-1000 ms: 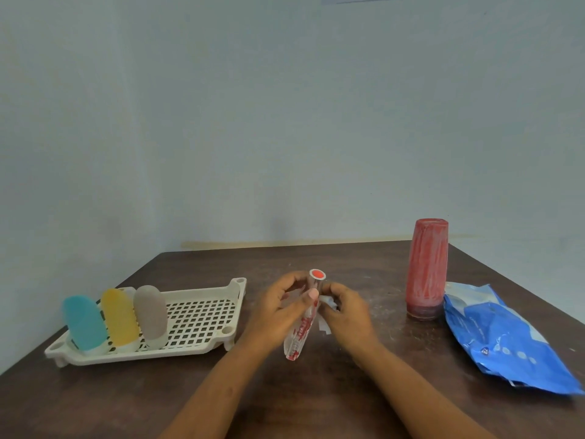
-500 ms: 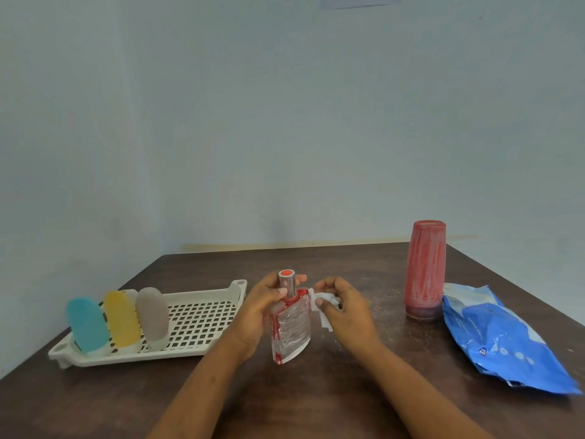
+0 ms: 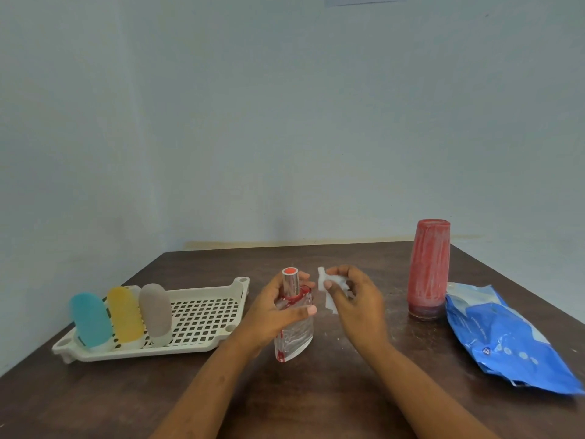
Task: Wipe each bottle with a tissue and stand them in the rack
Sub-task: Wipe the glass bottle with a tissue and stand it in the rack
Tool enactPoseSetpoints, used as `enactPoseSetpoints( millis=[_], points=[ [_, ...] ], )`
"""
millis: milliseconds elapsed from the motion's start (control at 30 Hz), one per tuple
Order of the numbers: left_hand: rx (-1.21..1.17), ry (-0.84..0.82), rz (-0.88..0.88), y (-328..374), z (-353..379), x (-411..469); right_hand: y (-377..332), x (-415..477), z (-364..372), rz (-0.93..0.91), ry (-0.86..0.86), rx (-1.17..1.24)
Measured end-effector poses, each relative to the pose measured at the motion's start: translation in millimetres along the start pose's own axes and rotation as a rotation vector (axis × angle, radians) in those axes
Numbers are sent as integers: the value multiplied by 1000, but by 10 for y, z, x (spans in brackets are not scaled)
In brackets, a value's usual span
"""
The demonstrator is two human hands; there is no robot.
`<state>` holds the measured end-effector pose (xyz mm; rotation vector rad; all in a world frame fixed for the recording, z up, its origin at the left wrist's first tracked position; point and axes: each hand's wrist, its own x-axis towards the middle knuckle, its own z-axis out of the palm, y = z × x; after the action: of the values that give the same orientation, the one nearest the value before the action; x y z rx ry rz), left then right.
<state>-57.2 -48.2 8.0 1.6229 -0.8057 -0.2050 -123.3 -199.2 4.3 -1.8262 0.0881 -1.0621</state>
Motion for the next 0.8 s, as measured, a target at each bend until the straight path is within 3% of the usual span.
enactPoseSetpoints(
  millis=[100, 233, 433, 533, 633, 700, 800],
  points=[
    [-30, -15, -14, -6, -10, 3, -184, -41, 24, -235, 66, 33],
    [-50, -27, -14, -13, -21, -1, -311, -80, 128, -561, -5, -66],
    [-134, -69, 32, -7, -47, -8, -181, -53, 44, -660, -258, -288],
    [-144, -75, 39, -14, -39, 7, -147, 14, -10, -579, -186, -260],
    [-135, -104, 47, -32, -28, 16, -196, 106, 0, -231, -109, 14],
    [-126, -115, 43, -27, -32, 18, -286, 146, 25, -33, -223, 262],
    [-139, -97, 47, -23, -34, 27, -405, 246, 64, 36, -441, 351]
  ],
)
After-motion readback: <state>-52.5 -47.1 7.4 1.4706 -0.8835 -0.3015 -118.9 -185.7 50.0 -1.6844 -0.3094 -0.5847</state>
